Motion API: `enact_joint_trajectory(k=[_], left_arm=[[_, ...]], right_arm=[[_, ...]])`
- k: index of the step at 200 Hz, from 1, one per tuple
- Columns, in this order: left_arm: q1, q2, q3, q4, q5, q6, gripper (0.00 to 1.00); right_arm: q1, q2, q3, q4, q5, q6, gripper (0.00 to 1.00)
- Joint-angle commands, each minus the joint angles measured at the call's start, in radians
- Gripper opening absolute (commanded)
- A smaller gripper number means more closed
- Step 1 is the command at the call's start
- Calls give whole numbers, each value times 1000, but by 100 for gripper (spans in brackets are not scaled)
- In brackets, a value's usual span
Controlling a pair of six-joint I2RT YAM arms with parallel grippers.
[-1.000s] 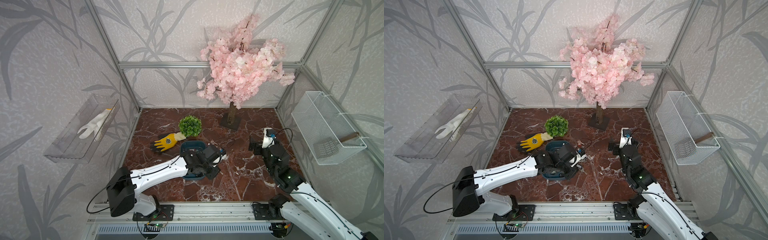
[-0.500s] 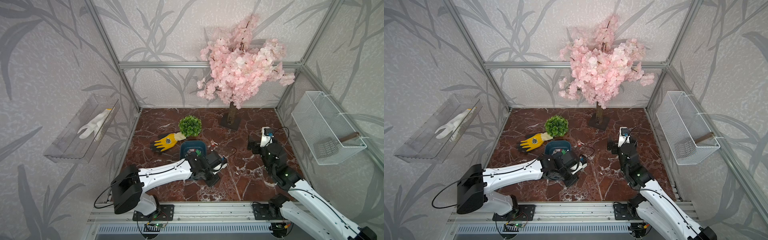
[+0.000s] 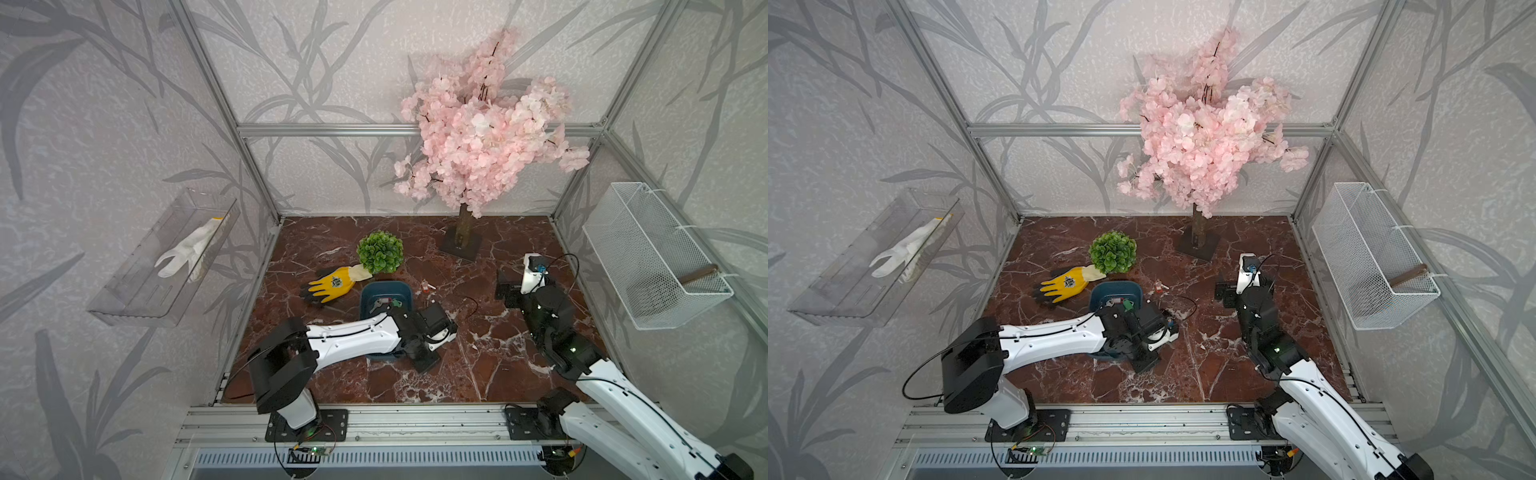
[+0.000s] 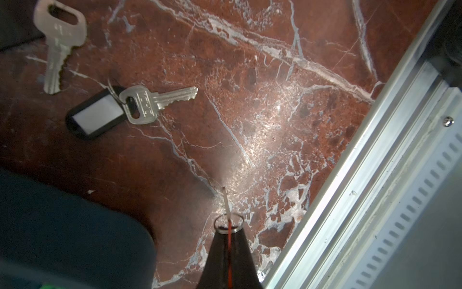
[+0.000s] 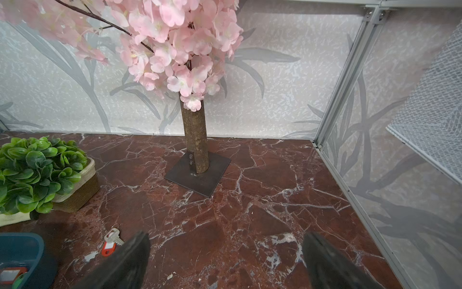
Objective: Take the keys out of the storage box
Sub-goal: Place the key at the center of the board, then pick up the key from the storage box.
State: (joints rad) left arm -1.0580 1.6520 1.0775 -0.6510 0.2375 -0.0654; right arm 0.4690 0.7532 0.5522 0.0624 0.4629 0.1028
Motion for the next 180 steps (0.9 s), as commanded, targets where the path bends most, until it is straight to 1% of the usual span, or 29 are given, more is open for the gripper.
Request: enact_joint_trajectory(k=[1,57,75,104,119,154,173,180], left_arm=[[4,32,40,-48,7,67,1],[6,83,71,-31,20,106,9],[9,75,66,-5,16,97,13],[16,59,58,38,27,77,27],[25,40,48,64,36,63,34],[70,-44,0,163,55,-3,42],[110,-107,-30,209,47,-45,48],[127,-133,-42,224,25,-66,49]], right_arm=[[-5,-8,23,19,5,-9,99],[-10,-12,22,10,6,-12,99],[-11,-12,23,5,0,-14,99],[-11,-9,28,-5,-10,-14,99],[-11,-9,31,-10,-13,-13,99],[-11,-8,44,-30,-42,-14,99],[-12,-4,59,-47,-79,-14,99],[-12,2,67,-58,-96,-13,99]])
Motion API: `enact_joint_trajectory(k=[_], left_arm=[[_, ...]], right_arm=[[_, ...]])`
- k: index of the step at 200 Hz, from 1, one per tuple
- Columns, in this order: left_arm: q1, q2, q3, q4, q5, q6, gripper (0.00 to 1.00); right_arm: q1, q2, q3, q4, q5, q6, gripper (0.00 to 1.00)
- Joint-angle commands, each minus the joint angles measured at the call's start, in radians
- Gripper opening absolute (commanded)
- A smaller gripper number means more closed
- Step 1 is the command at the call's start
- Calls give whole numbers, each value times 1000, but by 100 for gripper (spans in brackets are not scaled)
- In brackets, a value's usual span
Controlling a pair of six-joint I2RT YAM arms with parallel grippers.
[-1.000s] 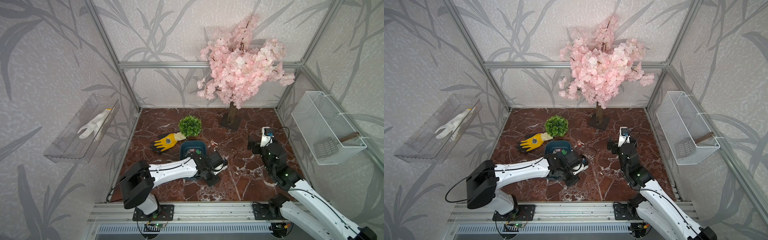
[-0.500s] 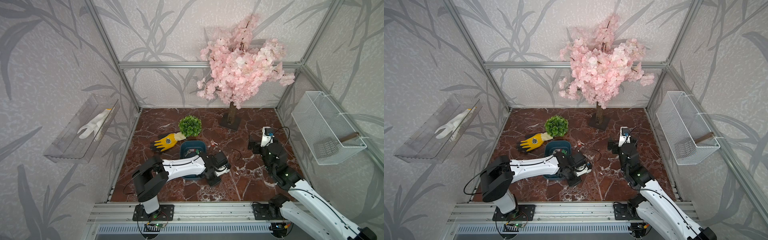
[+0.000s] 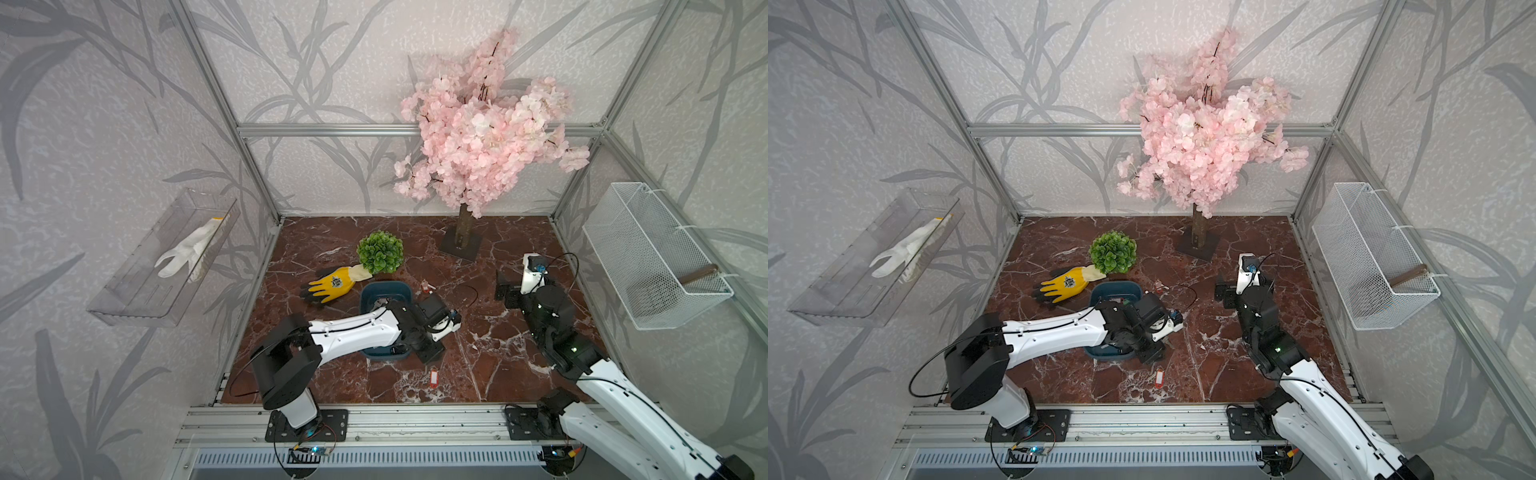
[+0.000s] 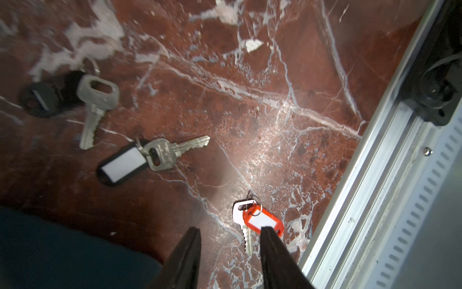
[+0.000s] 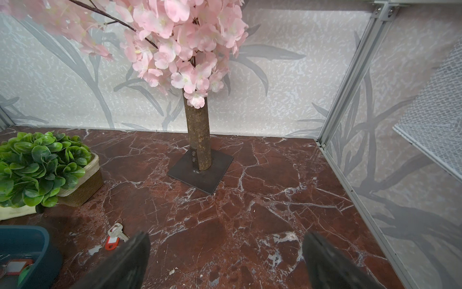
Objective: Take the keys out of the storage box
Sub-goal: Pick up the key from the storage box.
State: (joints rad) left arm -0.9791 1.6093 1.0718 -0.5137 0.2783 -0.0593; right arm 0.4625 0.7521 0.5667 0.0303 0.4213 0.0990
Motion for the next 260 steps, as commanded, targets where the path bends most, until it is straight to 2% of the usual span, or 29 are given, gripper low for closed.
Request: enact_joint_trajectory(k=[1,30,66,95,125,139,164,190,225,260], left_arm=[[51,-94,-38,90,-19,-75,49],[140,-220,-98,140,-94,-180,54],[246,-400,-162,156,-219,-284,73],[376,-515,-205,139,-244,-375,80],[525,-583,-253,96,-205,-485,84],[597,-603,-283,84,-176,-551,84],[731,-630,-354,105,-85,-652,85],[822,-641,-419,135,13,-704,85],[871,-618,-461,164,95,-712,84],[874,-518,-463,206,220,-679,81]], right_arm=[[-5,4,54,-28,-57,-9,99],[-5,53,119,-105,-162,-5,99],[-1,174,250,-242,-327,1,99],[30,300,370,-344,-434,-16,99],[120,473,539,-506,-460,-81,100],[172,555,614,-567,-459,-125,97],[253,695,737,-647,-465,-209,92],[301,836,863,-725,-486,-253,87],[349,1024,1034,-844,-501,-281,84],[384,1193,1202,-959,-496,-282,82]])
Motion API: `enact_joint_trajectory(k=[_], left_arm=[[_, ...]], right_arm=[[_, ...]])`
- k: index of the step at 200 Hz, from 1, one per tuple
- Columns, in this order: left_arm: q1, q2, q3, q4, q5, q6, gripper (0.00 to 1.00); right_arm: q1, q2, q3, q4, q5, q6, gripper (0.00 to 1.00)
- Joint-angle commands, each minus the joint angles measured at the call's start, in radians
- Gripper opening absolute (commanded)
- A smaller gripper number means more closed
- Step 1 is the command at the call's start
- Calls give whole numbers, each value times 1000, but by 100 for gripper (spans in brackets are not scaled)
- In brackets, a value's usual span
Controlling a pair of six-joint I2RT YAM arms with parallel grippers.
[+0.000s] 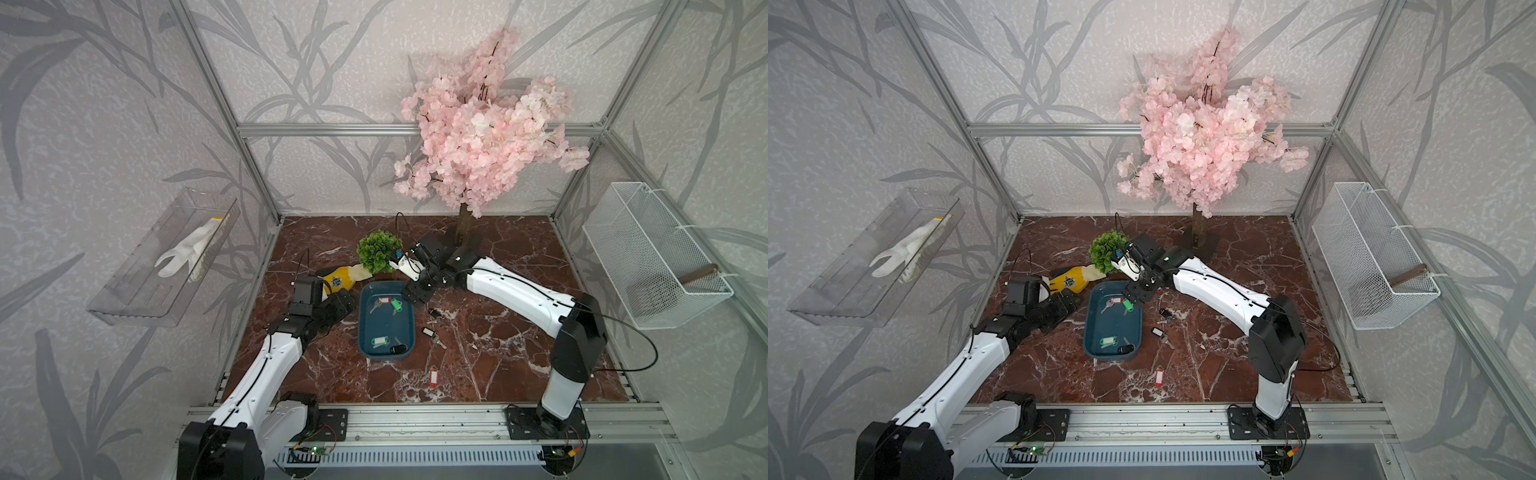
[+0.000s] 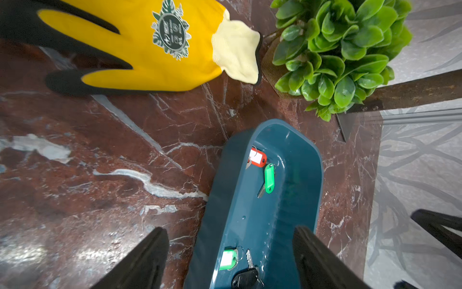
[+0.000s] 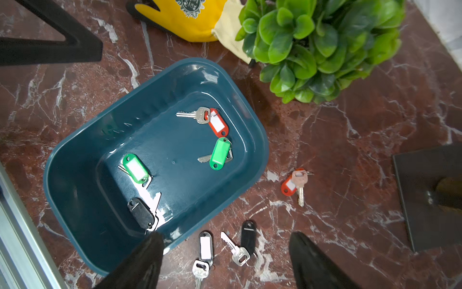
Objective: Take the keys out of the storage box
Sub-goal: Pick up the key from the storage box.
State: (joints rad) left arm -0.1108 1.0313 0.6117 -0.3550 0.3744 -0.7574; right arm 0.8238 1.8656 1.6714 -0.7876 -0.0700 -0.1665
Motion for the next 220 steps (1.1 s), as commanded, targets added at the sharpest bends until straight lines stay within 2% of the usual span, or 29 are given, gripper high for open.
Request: enact_joint_trajectory(k=[1,23,78,165,220], left_arm=[[6,64,-4,49,129,22,80],[4,139,-1,48,173,33,74],[-16,212,-18,7,144,71,64],[-21,236,24,-133,-15,175,63],[-21,255,39,-107,0,176,63]], right_arm=[[22,83,102,-144,-4,-16,81],[41,174,183,-182,37,-10,80],[54,308,284,-176,73,52,76],[73,479,460,-271,163,124,70],[78,559,531,-283,188,152,64]])
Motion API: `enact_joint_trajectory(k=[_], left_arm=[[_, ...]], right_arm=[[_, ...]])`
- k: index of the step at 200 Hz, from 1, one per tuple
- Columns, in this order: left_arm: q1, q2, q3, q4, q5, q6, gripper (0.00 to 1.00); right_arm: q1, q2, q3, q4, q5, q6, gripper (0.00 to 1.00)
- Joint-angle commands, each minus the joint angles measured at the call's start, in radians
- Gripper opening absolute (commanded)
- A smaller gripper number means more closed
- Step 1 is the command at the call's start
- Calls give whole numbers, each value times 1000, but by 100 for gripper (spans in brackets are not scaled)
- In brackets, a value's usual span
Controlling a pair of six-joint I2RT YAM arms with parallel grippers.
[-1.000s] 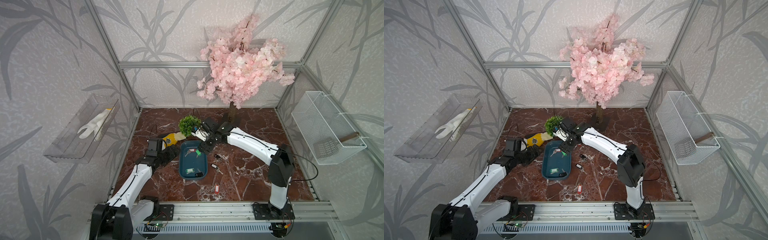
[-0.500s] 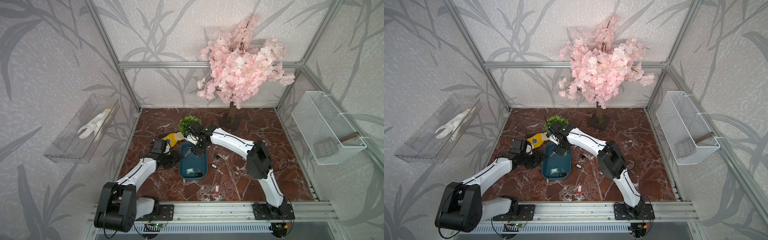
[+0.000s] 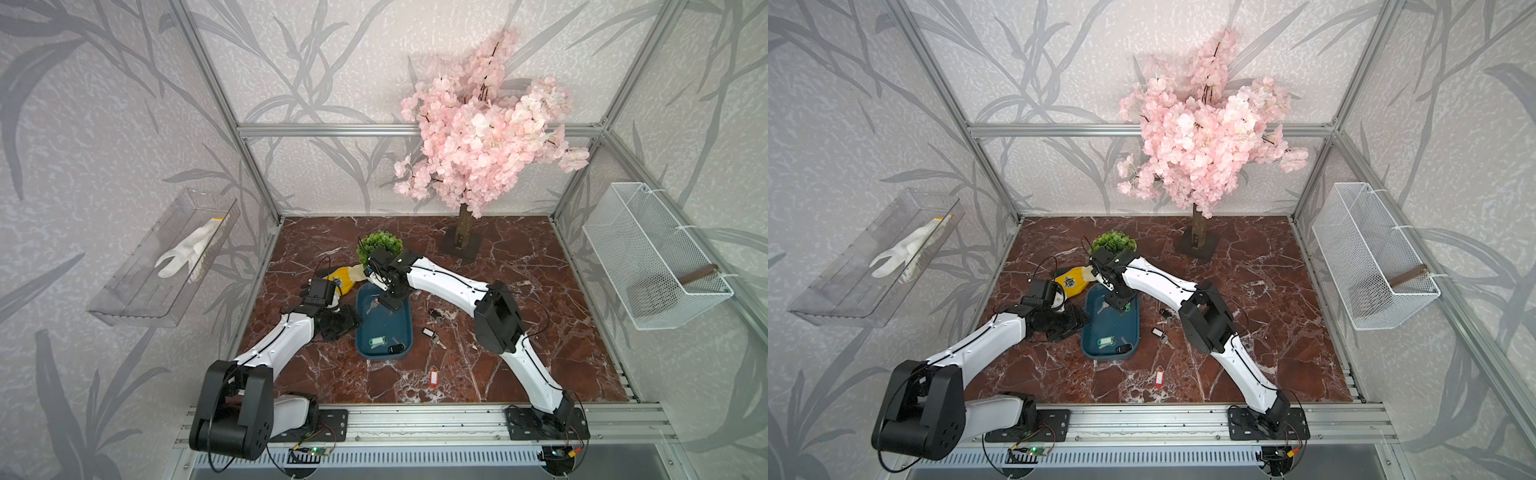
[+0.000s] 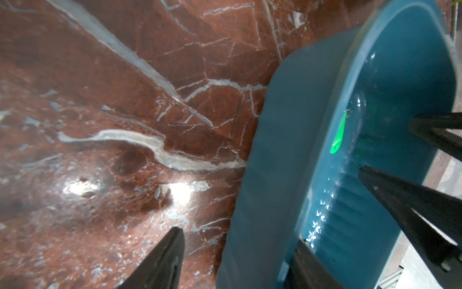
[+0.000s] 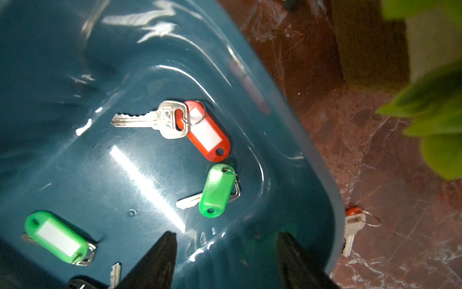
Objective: Take the keys out of the storage box
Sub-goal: Pick up the key from the storage box.
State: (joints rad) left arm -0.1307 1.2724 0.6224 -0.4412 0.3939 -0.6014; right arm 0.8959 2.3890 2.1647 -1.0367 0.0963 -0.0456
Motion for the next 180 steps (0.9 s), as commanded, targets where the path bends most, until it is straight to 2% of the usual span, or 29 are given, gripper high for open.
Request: enact_joint_trajectory(k=[1,129,180], left_arm=[[-1,14,28,-20,-19,20,63],[-2,20,29,-10,-7,17,63],[-2,15,32,-15,-10,21,63]], right_arm=[[6,37,38,-34,22,32,63],[6,146,66,-2,5,98,52],[37,135,75,-58,-36,115,35]])
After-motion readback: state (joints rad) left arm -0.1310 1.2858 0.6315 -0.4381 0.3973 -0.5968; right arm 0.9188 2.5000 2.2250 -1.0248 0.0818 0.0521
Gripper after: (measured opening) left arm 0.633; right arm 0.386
